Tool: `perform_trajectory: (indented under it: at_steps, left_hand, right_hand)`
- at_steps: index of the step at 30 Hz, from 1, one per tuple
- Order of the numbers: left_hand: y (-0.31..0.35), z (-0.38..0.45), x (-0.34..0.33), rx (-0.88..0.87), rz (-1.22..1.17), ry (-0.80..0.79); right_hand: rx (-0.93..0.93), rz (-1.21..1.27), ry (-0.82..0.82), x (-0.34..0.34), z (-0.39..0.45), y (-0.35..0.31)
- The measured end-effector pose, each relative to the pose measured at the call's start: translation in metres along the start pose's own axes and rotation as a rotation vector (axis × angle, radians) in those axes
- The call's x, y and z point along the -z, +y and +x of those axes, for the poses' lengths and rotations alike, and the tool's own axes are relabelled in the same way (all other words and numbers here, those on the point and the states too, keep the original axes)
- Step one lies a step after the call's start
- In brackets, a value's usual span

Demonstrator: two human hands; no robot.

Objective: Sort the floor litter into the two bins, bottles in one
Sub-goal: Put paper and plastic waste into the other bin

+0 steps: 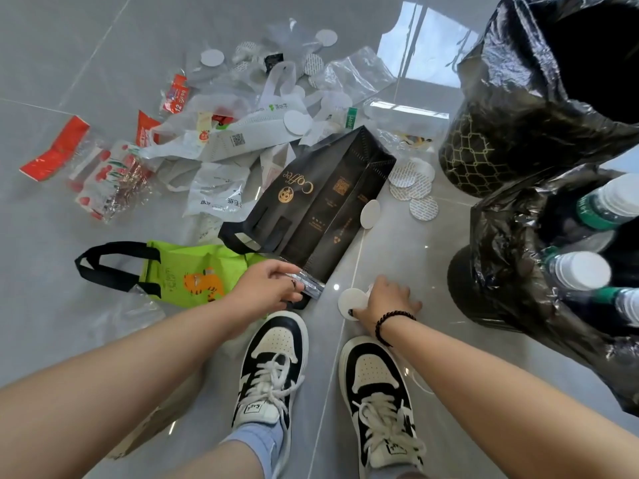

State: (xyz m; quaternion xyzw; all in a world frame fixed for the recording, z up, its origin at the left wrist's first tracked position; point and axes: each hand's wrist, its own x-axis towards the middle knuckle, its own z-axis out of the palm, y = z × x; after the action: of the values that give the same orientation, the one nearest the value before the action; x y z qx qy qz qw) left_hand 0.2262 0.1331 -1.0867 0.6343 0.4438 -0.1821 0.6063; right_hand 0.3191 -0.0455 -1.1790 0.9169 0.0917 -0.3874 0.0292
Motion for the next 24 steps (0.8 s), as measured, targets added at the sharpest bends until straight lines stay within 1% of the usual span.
perform_trajectory:
  at_steps: [3,5,7,10,12,14,17,19,21,24]
  left_hand:
    - [-0.001,0.003,0.009,0.034,-0.072,0.032]
    - [0.0,0.007,0.012,0.058,-0.11,0.047]
    - [0.001,0.009,0.014,0.062,-0.129,0.055]
    - [0.008,0.013,0.011,0.015,-0.151,0.038]
    - [0.017,0.016,0.008,-0.045,-0.135,-0.016]
    - [0.031,0.015,0.002,-0.101,-0.14,-0.12]
    - [0.057,0.006,-0.005,-0.15,-0.308,-0.278]
    - [0.073,0.0,-0.006,-0.186,-0.369,-0.363]
    - [0.089,-0.004,-0.008,-0.23,-0.311,-0.414]
    - [0.114,-0.006,-0.013,-0.292,-0.225,-0.4]
  right_hand:
    - [0.043,0.067,-0.071,0.001,0.005,-0.003]
    - [0.1,0.192,-0.044,0.006,0.004,-0.002]
    - [0.164,0.423,0.02,0.017,-0.001,-0.004]
    - [0.263,0.783,0.089,0.052,-0.015,-0.015]
    - [0.346,0.924,0.138,0.079,-0.031,-0.024]
    - [0.425,0.994,0.207,0.106,-0.047,-0.028]
    - [0.499,1.025,0.285,0.138,-0.064,-0.027]
    - [0.5,1.066,0.285,0.158,-0.07,-0.026]
    - [0.478,1.156,0.282,0.183,-0.071,-0.026]
    - [0.437,1.281,0.279,0.22,-0.073,-0.031]
